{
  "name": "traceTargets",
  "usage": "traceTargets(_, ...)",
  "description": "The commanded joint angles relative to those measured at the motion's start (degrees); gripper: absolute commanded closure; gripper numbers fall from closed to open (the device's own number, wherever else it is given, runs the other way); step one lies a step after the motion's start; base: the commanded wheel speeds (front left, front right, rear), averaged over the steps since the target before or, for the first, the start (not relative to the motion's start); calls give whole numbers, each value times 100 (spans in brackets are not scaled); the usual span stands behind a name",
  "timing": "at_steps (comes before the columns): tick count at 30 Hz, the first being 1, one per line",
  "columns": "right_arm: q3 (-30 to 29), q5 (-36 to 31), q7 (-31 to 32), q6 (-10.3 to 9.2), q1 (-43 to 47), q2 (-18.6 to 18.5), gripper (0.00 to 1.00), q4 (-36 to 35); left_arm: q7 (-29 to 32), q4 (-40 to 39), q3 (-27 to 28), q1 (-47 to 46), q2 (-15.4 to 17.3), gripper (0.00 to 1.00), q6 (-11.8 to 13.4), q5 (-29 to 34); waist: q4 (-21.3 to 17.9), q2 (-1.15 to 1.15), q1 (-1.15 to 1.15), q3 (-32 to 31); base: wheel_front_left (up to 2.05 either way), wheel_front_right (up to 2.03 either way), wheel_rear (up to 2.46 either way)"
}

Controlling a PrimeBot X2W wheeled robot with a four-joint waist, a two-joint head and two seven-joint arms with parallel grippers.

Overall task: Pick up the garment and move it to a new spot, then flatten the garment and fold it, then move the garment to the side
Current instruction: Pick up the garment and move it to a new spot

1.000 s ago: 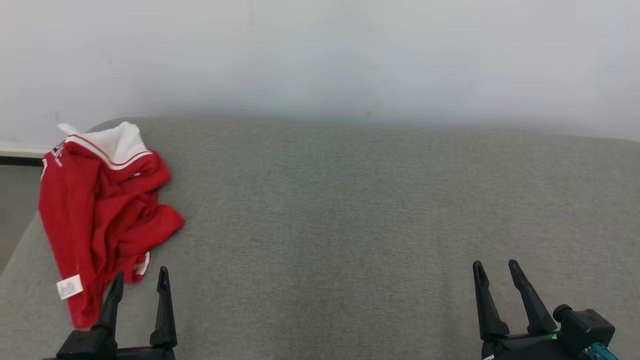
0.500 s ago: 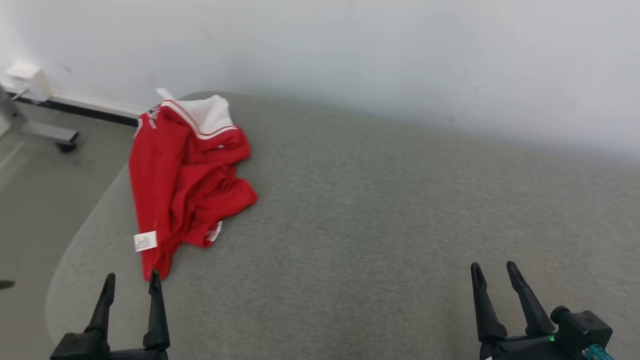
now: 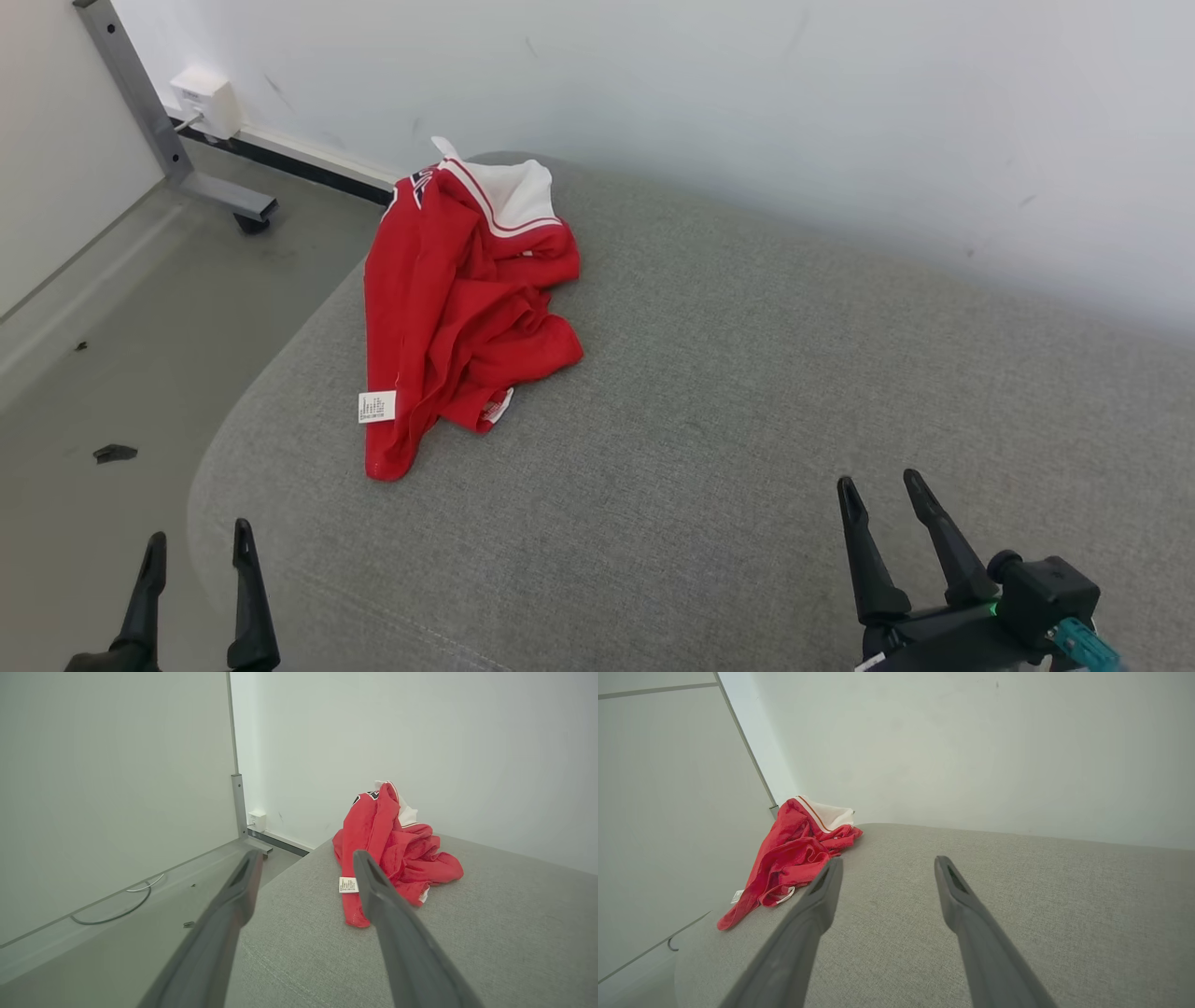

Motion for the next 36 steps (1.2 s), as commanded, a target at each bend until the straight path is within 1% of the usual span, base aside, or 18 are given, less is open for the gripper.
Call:
traceTargets(1,38,34,-4,-12,-75,-59,0,37,-5,-57,30,87,-10,0,44,-31,33,0,0,46,0,0,0)
traceTargets(13,194,87,-23,-12,-300,-163,0,204,-5,-194,89,189,-32,0,145,-93,46,0,0,100,0,0,0)
traceTargets(19,-38,9,-36,-12,-176,-201,0,161,-5,2,42,-215,-17,0,35,-128,2,0,0,136,0,0,0)
traceTargets(21,-157,-45,-36,-12,-81,-211,0,128,-5,131,22,-463,39,0,-14,-122,-18,0,0,151,0,0,0)
traceTargets(24,-385,-128,-38,-12,36,-210,0,7,-5,428,-71,-1000,181,0,-155,-97,-54,0,0,225,0,0,0)
traceTargets(29,-567,-300,73,-12,-8,-331,0,-309,-2,828,6,-2035,438,0,-250,-268,-456,0,0,672,0,0,0)
traceTargets(36,-914,-431,306,-12,-244,-640,0,-827,138,1222,188,-3470,860,0,-325,-503,-1216,0,0,1527,0,0,0)
